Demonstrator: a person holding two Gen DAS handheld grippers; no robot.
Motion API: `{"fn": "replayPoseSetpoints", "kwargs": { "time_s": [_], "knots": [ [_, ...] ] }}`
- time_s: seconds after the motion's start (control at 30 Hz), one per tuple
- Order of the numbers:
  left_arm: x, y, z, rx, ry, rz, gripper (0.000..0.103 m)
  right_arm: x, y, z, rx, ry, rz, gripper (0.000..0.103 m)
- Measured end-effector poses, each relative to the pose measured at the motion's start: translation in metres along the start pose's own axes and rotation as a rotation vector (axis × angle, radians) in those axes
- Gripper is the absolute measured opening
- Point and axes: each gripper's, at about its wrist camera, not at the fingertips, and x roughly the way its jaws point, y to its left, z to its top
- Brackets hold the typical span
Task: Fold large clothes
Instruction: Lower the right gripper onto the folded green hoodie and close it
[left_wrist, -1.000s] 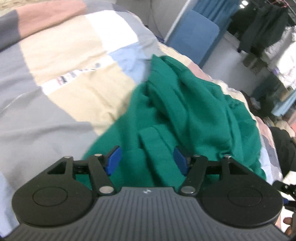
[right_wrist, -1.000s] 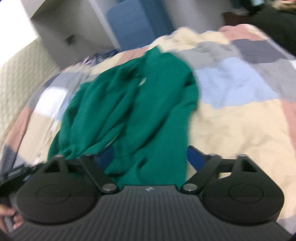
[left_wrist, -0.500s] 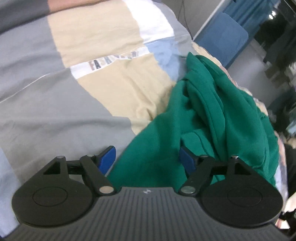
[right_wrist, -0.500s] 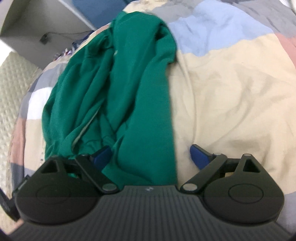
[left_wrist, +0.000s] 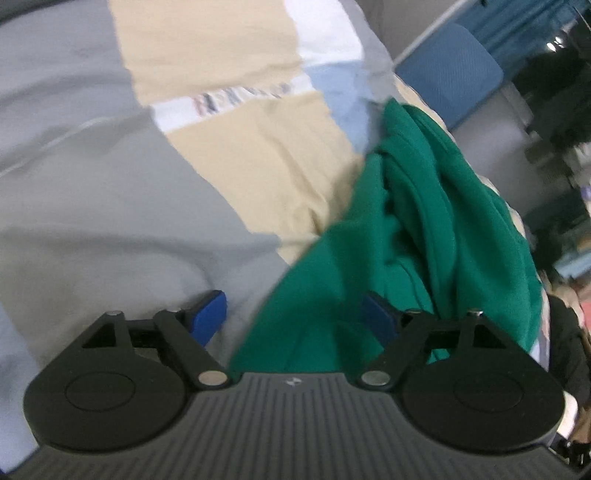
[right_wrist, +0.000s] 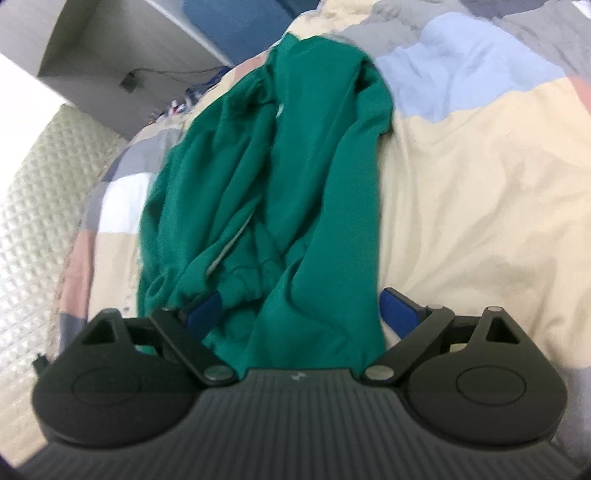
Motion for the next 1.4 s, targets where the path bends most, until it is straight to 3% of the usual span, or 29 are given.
{"fn": "replayPoseSetpoints", "kwargs": {
  "time_s": [0.1,0.2,0.27,0.37,0.5,0.63,0.8,0.97,1.07,1.13,1.2,1.3,1.4],
  "knots": [
    [-0.002,0.002,-0.003,-0.028,0.015,-0.078,0.084,0.001,0.007,-0.005,-0.016,0.029,0.078,0.094],
    [-0.004,0.006,-0.006,-0.072,0.040,-0.185,0.083,0.004,0.008,-0.009,-0.023,0.037,0.047,0.094],
    [-0.004,0.003,-0.008,-0.067,0.063,-0.251,0.083,0.012,-0.001,-0.011,0.017,0.087,0.010,0.094],
    [-0.005,-0.007,-0.014,-0.029,0.074,-0.287,0.084,0.028,-0.012,-0.013,0.069,0.156,-0.060,0.091],
    [0.007,-0.009,-0.020,0.002,0.095,-0.180,0.085,0.035,-0.005,-0.014,0.036,0.185,-0.059,0.094],
    [0.014,-0.010,-0.023,0.011,0.105,-0.157,0.085,0.037,-0.003,-0.017,0.061,0.218,0.077,0.094],
    [0.014,-0.016,-0.026,0.059,0.102,-0.146,0.086,0.025,0.006,-0.017,0.038,0.194,0.200,0.095],
    [0.014,-0.017,-0.029,0.066,0.094,-0.135,0.086,0.048,0.003,-0.025,0.039,0.273,0.046,0.093],
    [0.016,-0.019,-0.030,0.076,0.091,-0.126,0.088,0.052,0.006,-0.026,0.001,0.290,0.007,0.081],
    [0.015,-0.020,-0.030,0.083,0.092,-0.132,0.088,0.049,0.009,-0.027,-0.011,0.294,0.045,0.051],
    [0.011,-0.020,-0.030,0.075,0.092,-0.177,0.088,0.039,0.011,-0.024,0.003,0.246,0.108,0.040],
    [0.002,-0.019,-0.029,0.041,0.084,-0.296,0.088,0.019,0.007,-0.017,0.045,0.144,0.253,0.038],
    [-0.002,-0.015,-0.030,-0.005,0.085,-0.386,0.088,0.019,0.003,-0.015,0.090,0.129,0.303,0.038]
  ]
}}
